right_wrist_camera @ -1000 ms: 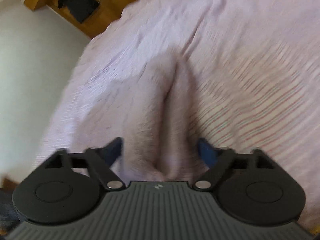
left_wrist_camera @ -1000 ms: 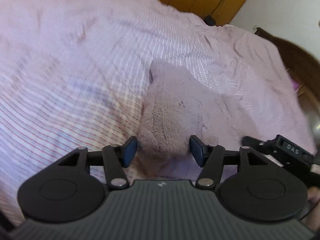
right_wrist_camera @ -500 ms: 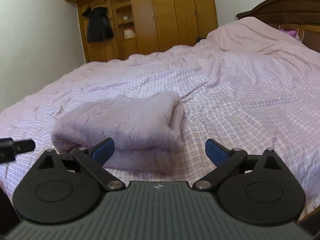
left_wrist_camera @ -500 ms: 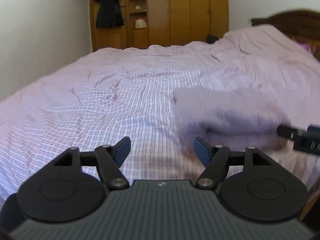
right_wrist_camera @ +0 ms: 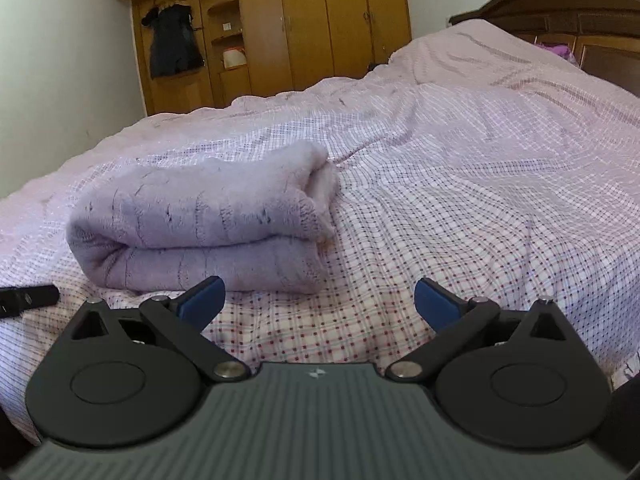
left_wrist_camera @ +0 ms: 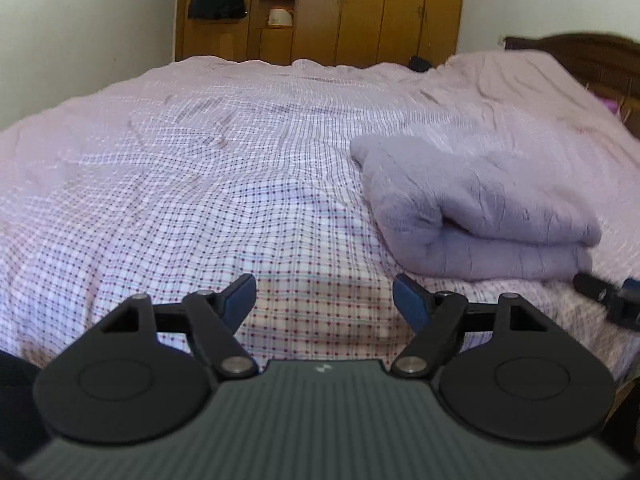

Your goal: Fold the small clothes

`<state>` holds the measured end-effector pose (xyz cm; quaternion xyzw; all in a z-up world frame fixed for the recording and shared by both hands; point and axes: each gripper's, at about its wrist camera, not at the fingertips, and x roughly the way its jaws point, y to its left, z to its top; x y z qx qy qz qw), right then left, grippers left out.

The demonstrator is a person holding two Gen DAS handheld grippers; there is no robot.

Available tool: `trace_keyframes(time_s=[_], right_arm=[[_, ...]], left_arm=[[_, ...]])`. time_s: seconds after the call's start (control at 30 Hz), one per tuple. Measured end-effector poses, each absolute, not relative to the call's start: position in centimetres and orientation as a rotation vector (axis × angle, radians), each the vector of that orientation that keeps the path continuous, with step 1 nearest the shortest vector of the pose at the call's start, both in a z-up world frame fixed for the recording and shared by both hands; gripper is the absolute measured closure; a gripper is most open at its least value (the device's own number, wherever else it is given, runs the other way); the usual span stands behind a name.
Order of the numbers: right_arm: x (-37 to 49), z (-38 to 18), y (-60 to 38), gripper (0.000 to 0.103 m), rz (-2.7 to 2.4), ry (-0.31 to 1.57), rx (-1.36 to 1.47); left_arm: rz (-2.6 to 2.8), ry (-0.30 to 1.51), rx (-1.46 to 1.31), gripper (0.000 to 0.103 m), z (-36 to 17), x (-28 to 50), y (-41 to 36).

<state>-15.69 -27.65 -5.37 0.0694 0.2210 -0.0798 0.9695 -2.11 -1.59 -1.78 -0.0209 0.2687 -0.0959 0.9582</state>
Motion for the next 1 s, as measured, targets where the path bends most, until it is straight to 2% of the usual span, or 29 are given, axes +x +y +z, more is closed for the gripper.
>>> trace_keyframes(time_s=[0.07,0.5,1.0], right_arm=[[-15.5,-5.6,-27.4,0.000,-0.145,0.448,0.116],[-15.8,-6.3,-25.6,0.000,-0.129,0.483,0.001],[-15.4,-7.2,-24.1,0.000,-0.100,0.512,-0.057]], left_arm=[[-0.195,0.538,-0.037,0.017,-1.8,-2.2,-1.5],[-0.228,0.532,0.003,0.017,-2.0,-2.4,-2.2],[-0.195,0.699,-0.262,0.017,-3.4,0.2,0.8]])
